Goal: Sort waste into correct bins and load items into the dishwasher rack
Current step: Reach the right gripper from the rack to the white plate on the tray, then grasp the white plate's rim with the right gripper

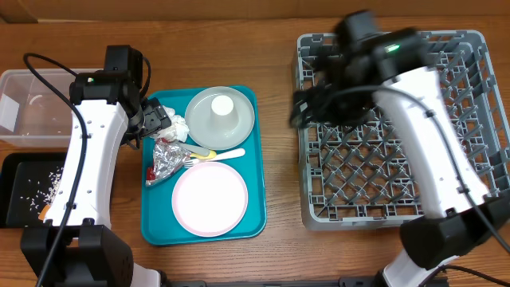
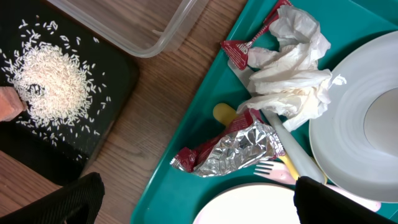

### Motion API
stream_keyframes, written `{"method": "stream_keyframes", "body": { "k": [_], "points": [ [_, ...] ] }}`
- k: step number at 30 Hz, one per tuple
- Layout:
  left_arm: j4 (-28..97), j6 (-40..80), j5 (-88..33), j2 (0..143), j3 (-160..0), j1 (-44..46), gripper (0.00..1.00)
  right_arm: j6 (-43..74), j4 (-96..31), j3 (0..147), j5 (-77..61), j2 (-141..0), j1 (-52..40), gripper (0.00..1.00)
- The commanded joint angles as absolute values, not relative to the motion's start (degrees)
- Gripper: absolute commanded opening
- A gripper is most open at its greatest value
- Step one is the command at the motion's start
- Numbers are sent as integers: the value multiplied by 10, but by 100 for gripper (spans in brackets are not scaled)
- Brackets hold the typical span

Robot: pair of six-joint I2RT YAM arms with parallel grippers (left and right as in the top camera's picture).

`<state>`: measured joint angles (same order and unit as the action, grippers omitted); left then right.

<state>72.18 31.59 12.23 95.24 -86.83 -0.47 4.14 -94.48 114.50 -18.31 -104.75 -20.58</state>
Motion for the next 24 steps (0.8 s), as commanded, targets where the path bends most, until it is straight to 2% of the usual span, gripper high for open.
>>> {"method": "stream_keyframes", "body": {
  "k": [1,9,16,24],
  "points": [
    [721,328,122,945,-882,-4,100,48,-917,1116,-136,-1042,-281,100],
    [721,328,122,945,-882,-3,100,60,-762,968,-133,-1042,-401,100],
    [721,328,122,945,-882,-3,100,61,-568,873,-166,-1044,-466,100],
    [721,328,122,945,-882,-3,100,155,-518,835,-48,-1075,-490,100]
  ]
}}
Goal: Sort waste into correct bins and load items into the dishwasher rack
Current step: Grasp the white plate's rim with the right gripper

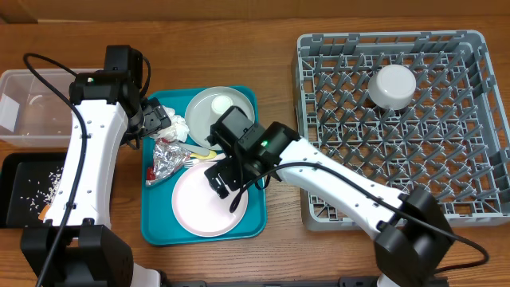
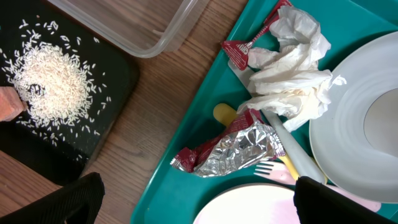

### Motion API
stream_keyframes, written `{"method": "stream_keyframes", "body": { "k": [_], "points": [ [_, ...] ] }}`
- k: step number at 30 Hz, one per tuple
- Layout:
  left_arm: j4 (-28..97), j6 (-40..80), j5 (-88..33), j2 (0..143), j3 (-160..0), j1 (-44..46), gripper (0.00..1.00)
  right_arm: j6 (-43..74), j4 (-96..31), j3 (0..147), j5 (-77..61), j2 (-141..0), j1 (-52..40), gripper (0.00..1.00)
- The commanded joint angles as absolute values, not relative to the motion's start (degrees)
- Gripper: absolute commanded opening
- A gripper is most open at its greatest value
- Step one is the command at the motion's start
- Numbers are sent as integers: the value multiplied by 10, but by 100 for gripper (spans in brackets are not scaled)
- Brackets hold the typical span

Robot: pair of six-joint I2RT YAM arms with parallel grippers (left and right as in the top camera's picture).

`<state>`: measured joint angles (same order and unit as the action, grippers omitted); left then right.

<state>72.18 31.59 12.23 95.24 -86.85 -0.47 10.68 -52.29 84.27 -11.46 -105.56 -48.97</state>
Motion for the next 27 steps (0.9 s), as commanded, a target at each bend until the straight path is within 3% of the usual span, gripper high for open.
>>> {"method": "stream_keyframes", "body": {
  "k": [1,9,14,19,27],
  "points": [
    [721,328,122,945,-882,-3,100,155,-515,834,-45,-1079,-490,100],
    [721,328,122,945,-882,-4,100,185,-490,832,-56,-1143,-490,99],
    [721,328,122,945,-882,-3,100,213,-486,832,-58,-1178,-490,83],
    [721,328,122,945,-882,-3,100,213,-480,832,-65,-1187,-491,75],
    [721,328,122,945,-882,-3,100,213,-476,832,-65,-1188,-491,36]
  ]
}}
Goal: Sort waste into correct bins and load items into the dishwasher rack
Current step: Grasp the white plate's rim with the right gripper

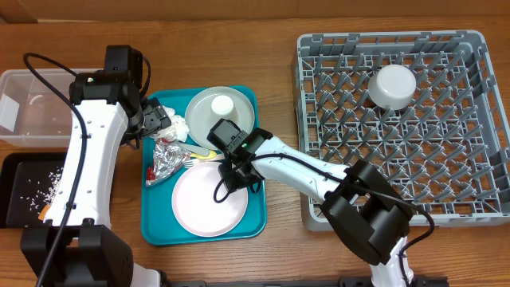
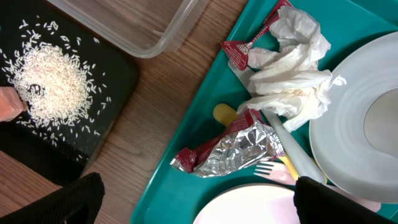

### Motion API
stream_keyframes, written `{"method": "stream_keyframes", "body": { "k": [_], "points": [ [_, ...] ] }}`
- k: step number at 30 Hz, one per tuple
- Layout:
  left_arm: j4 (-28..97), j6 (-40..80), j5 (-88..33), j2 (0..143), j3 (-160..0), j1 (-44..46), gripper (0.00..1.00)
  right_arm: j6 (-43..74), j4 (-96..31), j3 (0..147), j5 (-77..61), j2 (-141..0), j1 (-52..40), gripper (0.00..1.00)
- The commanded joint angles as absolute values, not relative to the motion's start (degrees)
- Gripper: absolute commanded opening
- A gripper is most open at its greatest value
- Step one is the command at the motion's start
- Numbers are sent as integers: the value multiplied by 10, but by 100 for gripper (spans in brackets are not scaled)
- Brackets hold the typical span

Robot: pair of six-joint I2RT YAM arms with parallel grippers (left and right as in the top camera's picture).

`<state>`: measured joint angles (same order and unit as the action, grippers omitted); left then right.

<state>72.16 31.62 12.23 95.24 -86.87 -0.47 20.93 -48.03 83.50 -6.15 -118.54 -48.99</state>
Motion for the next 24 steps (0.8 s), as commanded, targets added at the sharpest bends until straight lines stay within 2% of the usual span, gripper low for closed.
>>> {"method": "stream_keyframes", "body": {
  "k": [1,10,18,24],
  "points": [
    [721,328,122,945,-882,-3,100,213,-476,832,-64,-1188,-491,34],
    [721,328,122,945,-882,-3,100,213,-483,832,-64,-1187,-490,4],
    [721,328,122,945,-882,-3,100,213,-491,835,-60,-1186,-490,4],
    [721,328,122,945,-882,-3,100,213,-564,871,-60,-1179,-475,4]
  ]
}}
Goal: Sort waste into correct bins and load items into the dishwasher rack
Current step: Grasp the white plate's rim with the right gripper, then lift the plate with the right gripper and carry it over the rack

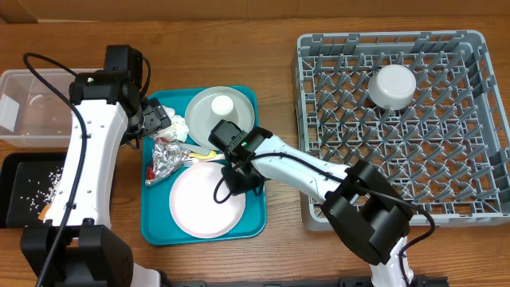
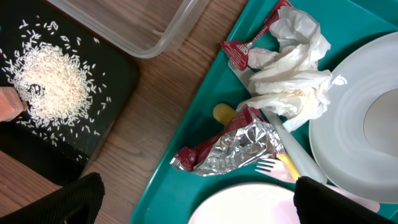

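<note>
A pink plate lies at the near end of the teal tray. My right gripper sits on the plate's far right rim; its jaws are hidden under the wrist. A white bowl holding a small cup stands at the tray's far end. Crumpled tissue, a red sauce packet and a foil wrapper lie along the tray's left side, with plastic cutlery beside them. My left gripper hangs open above them, holding nothing. A white cup sits upside down in the grey rack.
A clear plastic bin stands at the far left, with a black bin holding rice grains in front of it. My right arm stretches from the near right across the gap between rack and tray.
My right gripper has settled slightly lower on the pink plate's rim, and the plate has shifted a little to the left. The left arm has not moved.
My right arm was over the rack's far left. Then the white cup stood in the rack and the gripper was over the tray near the plate. It then reached the plate's far rim, where it now rests. The left gripper hung open throughout.
</note>
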### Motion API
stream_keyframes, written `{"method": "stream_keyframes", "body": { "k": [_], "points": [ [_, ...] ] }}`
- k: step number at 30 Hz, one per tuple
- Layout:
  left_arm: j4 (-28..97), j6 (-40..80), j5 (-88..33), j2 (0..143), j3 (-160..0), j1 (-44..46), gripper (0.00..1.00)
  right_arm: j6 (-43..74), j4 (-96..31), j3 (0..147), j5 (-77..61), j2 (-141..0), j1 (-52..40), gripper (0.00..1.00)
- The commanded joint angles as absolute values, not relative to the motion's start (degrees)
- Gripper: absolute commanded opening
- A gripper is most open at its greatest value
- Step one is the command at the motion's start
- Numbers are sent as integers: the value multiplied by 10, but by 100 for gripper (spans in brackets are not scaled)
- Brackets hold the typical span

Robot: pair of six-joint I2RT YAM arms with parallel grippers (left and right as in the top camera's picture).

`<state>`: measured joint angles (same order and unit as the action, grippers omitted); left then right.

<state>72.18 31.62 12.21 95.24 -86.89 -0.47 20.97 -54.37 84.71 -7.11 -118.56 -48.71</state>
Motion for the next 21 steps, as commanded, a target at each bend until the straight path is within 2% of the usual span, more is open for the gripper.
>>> {"method": "stream_keyframes", "body": {
  "k": [1,11,21],
  "points": [
    [721,328,122,945,-882,-3,100,213,-578,879,-61,-1176,-470,4],
    [721,328,122,945,-882,-3,100,208,-656,908,-61,-1105,-418,4],
    [721,328,122,945,-882,-3,100,194,-701,908,-37,-971,-368,4]
  ]
}}
